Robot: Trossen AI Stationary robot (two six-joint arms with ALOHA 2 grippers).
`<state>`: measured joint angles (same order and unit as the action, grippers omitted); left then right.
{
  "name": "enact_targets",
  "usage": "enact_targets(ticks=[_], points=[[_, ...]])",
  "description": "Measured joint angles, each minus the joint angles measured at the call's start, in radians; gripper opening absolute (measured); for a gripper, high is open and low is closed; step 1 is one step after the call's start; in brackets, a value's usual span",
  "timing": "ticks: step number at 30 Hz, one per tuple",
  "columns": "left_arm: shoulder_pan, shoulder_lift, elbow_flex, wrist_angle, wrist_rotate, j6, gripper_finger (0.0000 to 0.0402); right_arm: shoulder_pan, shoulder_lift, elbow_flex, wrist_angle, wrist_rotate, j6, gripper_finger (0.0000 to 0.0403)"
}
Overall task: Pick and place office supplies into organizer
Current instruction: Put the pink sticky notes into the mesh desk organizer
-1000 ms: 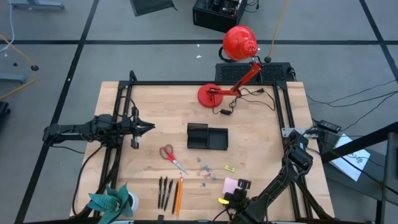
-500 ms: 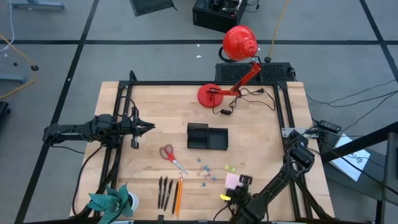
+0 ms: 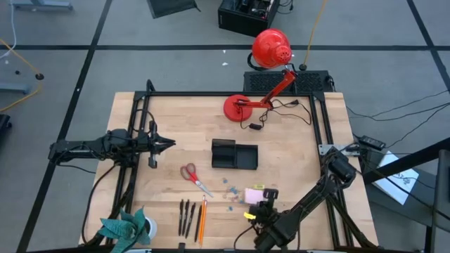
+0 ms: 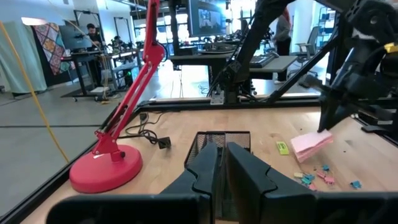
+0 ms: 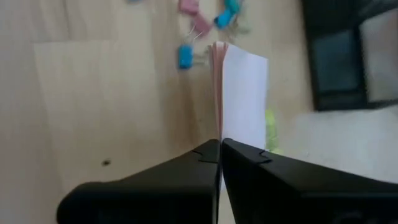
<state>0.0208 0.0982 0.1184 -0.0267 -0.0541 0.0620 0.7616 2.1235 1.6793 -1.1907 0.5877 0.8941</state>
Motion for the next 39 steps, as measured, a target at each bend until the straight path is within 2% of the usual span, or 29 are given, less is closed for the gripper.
enact_targets(ticks=[10, 21, 25, 39], points=[[0.0, 0.0, 0.0, -0.001, 0.0, -0.019, 0.0042, -0.003, -0.003, 0.132, -0.181, 0.161, -0.046, 0.0], [0.0, 0.0, 0.0, -0.001, 0.0, -0.021, 0.0042, -0.089, -0.004, 0.136, -0.189, 0.318, -0.191, 0.0], [0.0, 0.0, 0.0, -0.001, 0.0, -0.022, 0.0042, -0.134, -0.004, 0.133, -0.188, 0.32, -0.252, 0.0], [0.0, 0.0, 0.0, -0.003, 0.0, -0.022, 0.0042, -0.268, -0.004, 0.079, -0.229, 0.198, -0.397, 0.0]])
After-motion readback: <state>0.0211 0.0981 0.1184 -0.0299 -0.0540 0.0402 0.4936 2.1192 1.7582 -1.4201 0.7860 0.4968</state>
